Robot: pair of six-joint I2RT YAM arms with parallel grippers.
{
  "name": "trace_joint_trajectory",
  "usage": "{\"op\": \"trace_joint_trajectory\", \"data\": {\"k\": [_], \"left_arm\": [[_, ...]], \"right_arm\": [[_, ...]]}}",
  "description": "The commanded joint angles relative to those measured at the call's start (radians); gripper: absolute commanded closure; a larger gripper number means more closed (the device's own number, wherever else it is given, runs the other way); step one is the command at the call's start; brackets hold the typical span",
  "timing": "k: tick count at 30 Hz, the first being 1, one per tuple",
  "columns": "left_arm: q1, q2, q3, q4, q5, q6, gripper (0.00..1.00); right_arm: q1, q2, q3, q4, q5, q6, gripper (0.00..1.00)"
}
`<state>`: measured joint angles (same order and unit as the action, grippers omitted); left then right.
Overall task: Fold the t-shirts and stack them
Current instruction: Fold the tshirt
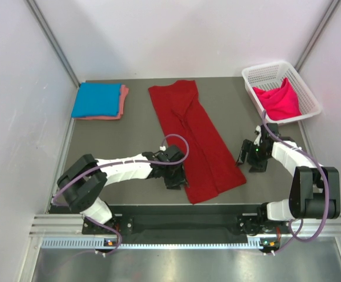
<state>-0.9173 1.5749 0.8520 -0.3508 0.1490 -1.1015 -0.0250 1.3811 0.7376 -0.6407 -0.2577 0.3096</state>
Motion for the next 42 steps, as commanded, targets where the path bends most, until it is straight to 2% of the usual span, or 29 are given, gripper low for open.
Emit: {"op": "trace_joint_trajectory", "data": {"k": [1, 6, 19, 24, 28, 34, 36, 37, 38, 39, 41, 42], "left_arm": [[-0.023, 0.011, -0.021, -0.01, 0.004, -0.066, 0.53], [-0.048, 0.053, -0.025, 0.015, 0.041, -0.141, 0.57], [-0.163, 0.043, -0.079, 0.044, 0.024, -0.388, 0.56], [-0.176, 0.047, -0.097, 0.056, 0.021, -0.434, 0.57], [-0.176, 0.03, -0.129, 0.088, 0.014, -0.489, 0.65], [-0.176, 0.01, -0.143, 0.085, -0.012, -0.488, 0.74], [-0.178, 0.007, -0.142, 0.085, -0.023, -0.485, 0.8], [-0.176, 0.01, -0.139, 0.084, -0.025, -0.477, 0.82], [-0.176, 0.011, -0.137, 0.081, -0.025, -0.472, 0.89], [-0.178, 0.013, -0.133, 0.076, -0.028, -0.468, 0.92], [-0.175, 0.011, -0.128, 0.046, -0.029, -0.452, 1.0], [-0.176, 0.001, -0.128, 0.03, -0.038, -0.442, 1.0]], "right_arm": [[-0.009, -0.024, -0.001, 0.019, -0.011, 0.005, 0.31], [-0.009, 0.004, -0.021, 0.023, -0.025, 0.02, 0.37], [-0.009, -0.06, -0.047, -0.042, 0.009, 0.068, 0.39], [-0.007, -0.045, -0.05, -0.048, 0.025, 0.069, 0.41], [0.01, -0.03, -0.053, -0.05, 0.017, 0.068, 0.47], [0.017, -0.027, -0.06, -0.056, -0.005, 0.077, 0.59], [0.056, -0.033, -0.066, -0.062, -0.005, 0.082, 0.6], [0.059, -0.039, -0.066, -0.06, -0.009, 0.088, 0.64], [0.06, -0.042, -0.069, -0.06, -0.012, 0.092, 0.67], [0.063, -0.045, -0.076, -0.06, -0.017, 0.094, 0.71], [0.083, -0.056, -0.083, -0.062, -0.028, 0.1, 0.81], [0.092, -0.059, -0.084, -0.065, -0.029, 0.103, 0.85]]}}
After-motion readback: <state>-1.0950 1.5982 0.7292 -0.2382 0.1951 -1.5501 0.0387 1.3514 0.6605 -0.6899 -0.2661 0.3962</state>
